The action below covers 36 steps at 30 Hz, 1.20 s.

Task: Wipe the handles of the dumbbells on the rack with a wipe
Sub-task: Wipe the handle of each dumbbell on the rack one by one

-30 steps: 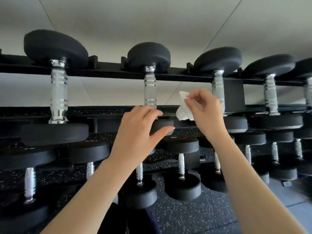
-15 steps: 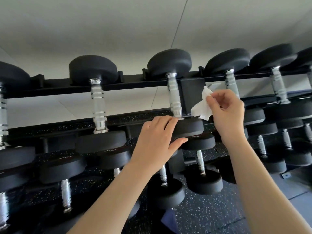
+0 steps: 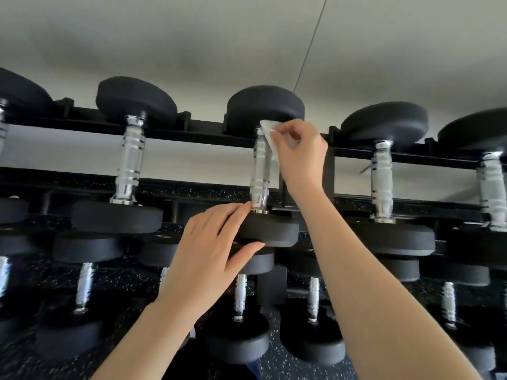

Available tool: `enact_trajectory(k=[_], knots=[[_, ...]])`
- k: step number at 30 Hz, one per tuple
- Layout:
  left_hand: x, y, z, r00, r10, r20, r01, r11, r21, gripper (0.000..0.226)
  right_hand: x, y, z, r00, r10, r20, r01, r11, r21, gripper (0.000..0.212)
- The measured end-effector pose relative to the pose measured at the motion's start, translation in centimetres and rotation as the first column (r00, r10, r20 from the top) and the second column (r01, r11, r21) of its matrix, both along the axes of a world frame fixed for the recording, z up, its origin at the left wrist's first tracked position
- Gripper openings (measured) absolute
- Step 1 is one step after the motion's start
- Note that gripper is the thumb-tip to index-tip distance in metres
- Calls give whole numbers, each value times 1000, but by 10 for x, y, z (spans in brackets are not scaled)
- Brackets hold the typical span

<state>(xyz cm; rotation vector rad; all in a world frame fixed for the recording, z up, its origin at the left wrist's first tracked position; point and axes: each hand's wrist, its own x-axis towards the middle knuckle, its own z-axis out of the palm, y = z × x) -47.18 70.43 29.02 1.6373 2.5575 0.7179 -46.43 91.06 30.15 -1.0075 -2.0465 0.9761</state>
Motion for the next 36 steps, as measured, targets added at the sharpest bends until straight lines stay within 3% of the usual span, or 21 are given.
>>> enact_trajectory(k=[7, 11, 21, 30, 36], knots=[[0, 0, -5, 999, 11, 53, -14, 998, 54, 57, -14, -4, -8, 995, -82, -49, 79, 995, -57, 2], [1, -1, -5, 992, 34, 125, -44, 996, 76, 56, -6, -4, 0, 998, 24, 57, -14, 986, -165, 4], [1, -2, -2, 954, 88, 286, -128, 984, 125, 59, 40, -26, 3, 899, 355, 258, -325, 934, -150, 8], [0, -2, 0, 941, 105, 320, -149, 982, 116, 56, 49, -22, 11, 763, 502, 407, -454, 865, -215, 6], [-1, -2, -1, 940, 103, 325, -149, 981, 120, 57, 57, -18, 9, 757, 533, 377, -430, 842, -325, 7]])
